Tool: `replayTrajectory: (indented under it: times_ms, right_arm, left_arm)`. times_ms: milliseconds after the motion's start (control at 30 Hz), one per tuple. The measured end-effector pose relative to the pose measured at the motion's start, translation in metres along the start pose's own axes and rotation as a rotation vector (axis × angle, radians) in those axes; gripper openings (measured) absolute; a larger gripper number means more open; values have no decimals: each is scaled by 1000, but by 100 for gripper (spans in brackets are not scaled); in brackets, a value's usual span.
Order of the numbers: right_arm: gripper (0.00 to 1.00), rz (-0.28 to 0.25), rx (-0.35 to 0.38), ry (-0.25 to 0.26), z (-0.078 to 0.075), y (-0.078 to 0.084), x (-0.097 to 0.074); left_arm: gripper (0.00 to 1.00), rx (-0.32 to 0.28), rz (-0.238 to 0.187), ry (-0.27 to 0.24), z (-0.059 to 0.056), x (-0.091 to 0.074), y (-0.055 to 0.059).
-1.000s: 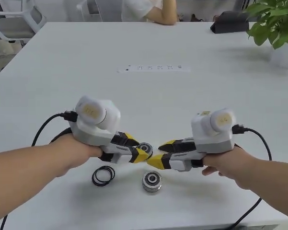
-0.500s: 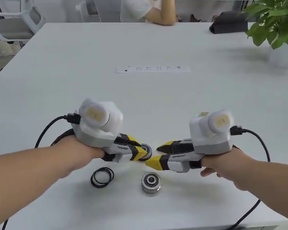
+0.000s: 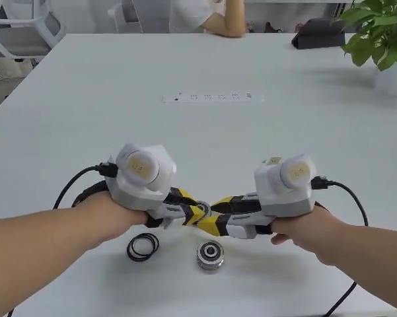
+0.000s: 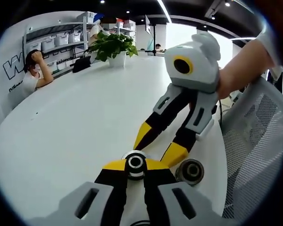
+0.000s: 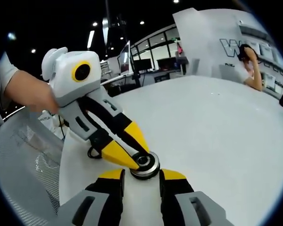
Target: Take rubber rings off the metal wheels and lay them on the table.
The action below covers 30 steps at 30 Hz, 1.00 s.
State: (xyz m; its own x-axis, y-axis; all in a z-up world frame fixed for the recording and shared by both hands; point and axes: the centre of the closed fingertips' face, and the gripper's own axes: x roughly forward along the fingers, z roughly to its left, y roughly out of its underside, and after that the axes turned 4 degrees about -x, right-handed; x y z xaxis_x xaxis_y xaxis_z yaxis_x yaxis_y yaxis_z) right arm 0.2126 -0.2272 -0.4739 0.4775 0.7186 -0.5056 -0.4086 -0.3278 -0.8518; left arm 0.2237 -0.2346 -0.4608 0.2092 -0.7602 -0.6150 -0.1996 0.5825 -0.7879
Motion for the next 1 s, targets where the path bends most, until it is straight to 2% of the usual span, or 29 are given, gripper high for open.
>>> replayTrajectory:
  times_ms: [167, 367, 1000]
  right_arm:
    - [23, 16, -40, 25, -4, 4, 2]
    - [21, 24, -51, 29, -5, 5, 0]
    - [14, 25, -24, 33, -7, 9, -3]
  left_arm:
    - [7, -6, 1, -6, 0, 0, 0]
    - [7, -14, -2, -10, 0, 0, 0]
    - [7, -25, -1, -23, 0, 1, 1]
